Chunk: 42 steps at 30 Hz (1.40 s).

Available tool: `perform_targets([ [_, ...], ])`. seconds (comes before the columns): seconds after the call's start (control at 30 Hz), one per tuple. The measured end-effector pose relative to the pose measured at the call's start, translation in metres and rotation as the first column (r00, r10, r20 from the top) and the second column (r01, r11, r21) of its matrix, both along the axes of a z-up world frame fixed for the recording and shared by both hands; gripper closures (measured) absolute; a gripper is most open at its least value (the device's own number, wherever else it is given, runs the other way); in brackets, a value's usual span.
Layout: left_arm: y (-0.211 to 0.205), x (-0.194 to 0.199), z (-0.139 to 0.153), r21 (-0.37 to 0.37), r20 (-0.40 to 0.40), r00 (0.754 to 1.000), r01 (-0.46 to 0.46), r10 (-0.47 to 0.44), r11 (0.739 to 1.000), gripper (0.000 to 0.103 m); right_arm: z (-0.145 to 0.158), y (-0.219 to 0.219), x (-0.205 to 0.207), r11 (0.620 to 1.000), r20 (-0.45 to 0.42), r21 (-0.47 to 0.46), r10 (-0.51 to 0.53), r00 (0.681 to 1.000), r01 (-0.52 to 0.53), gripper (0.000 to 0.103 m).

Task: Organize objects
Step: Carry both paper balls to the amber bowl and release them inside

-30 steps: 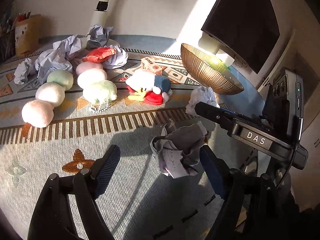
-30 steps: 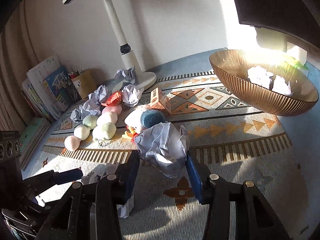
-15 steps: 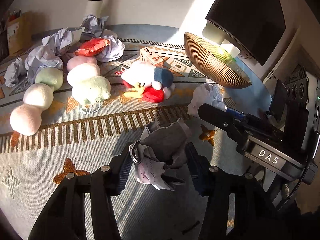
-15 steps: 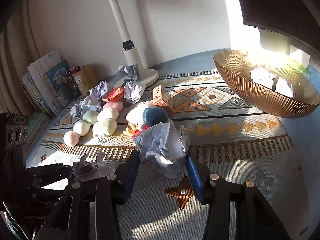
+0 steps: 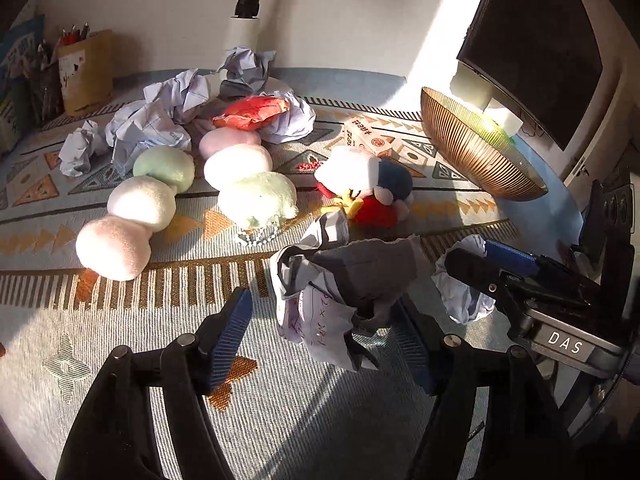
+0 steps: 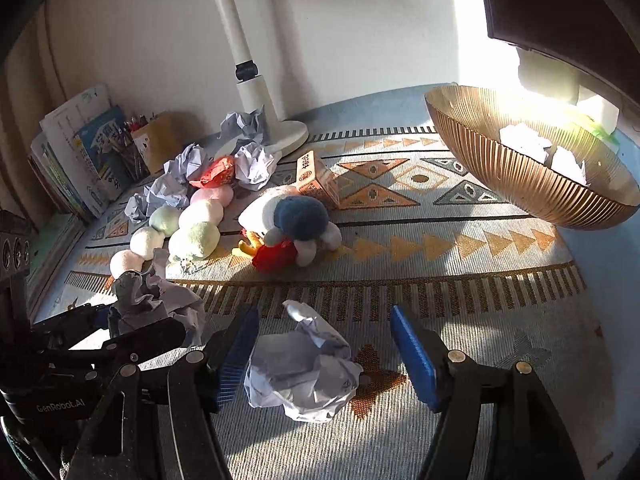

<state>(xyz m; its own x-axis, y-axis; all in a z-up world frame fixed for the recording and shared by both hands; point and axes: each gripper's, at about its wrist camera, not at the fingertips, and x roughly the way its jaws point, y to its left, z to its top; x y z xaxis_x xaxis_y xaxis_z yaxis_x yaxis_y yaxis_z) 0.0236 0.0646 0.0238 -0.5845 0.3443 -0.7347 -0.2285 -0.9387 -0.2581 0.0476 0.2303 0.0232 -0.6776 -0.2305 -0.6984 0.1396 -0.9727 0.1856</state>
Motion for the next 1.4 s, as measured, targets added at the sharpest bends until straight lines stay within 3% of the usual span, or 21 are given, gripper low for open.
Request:
perform_targets([
  [0.17, -0.012, 0.003, -0.006, 0.061, 0.059, 0.998, 0.0, -0.003, 0.998, 0.028, 0.0, -0.002, 0.002, 1.0, 0.009, -0.011, 0.024, 1.0, -0.024, 0.035],
  [0.37, -0.014, 0.003, -0.006, 0.068, 0.064, 0.998, -0.022, 0.017, 0.997, 0.028, -0.001, -0.005, 0.005, 1.0, 0.009, 0.0, 0.029, 1.0, -0.029, 0.035],
  [0.5, -0.014, 0.0, -0.006, 0.033, 0.057, 0.996, -0.074, 0.072, 0.997, 0.028, -0.002, -0.005, 0.005, 0.999, 0.025, -0.001, 0.034, 0.999, -0.034, 0.035],
  [0.8, 0.002, -0.007, -0.002, -0.009, 0.005, 0.998, -0.056, 0.056, 0.998, 0.028, -0.006, -0.006, 0.007, 0.999, 0.067, -0.009, 0.041, 0.997, -0.04, 0.035],
  [0.83, 0.003, -0.008, -0.003, -0.005, 0.004, 0.998, -0.058, 0.058, 0.998, 0.03, -0.006, -0.008, 0.007, 0.999, 0.071, 0.0, 0.05, 0.996, -0.05, 0.035],
  [0.9, 0.003, -0.01, -0.007, 0.023, 0.035, 0.999, -0.035, 0.035, 0.999, 0.045, -0.006, -0.014, 0.011, 0.998, 0.059, 0.031, 0.056, 0.997, -0.058, 0.048],
  [1.0, 0.002, -0.006, -0.003, 0.041, 0.006, 0.999, -0.033, 0.032, 0.999, 0.05, 0.0, -0.017, 0.018, 0.997, 0.011, 0.059, 0.043, 0.999, -0.044, 0.054],
  [1.1, 0.009, 0.0, 0.006, 0.029, -0.039, 0.999, -0.011, 0.012, 1.0, 0.05, 0.007, -0.005, 0.023, 1.0, -0.015, 0.015, 0.008, 1.0, -0.008, 0.054],
  [1.23, 0.04, -0.002, 0.036, 0.03, -0.104, 0.992, 0.081, -0.077, 0.996, 0.05, 0.037, 0.02, 0.025, 0.992, -0.092, 0.044, -0.114, 0.989, 0.118, 0.055],
  [1.4, 0.099, -0.028, 0.094, 0.005, -0.224, 0.956, 0.196, -0.19, 0.981, 0.05, 0.101, 0.073, 0.018, 0.946, -0.24, 0.038, -0.304, 0.922, 0.322, 0.054],
])
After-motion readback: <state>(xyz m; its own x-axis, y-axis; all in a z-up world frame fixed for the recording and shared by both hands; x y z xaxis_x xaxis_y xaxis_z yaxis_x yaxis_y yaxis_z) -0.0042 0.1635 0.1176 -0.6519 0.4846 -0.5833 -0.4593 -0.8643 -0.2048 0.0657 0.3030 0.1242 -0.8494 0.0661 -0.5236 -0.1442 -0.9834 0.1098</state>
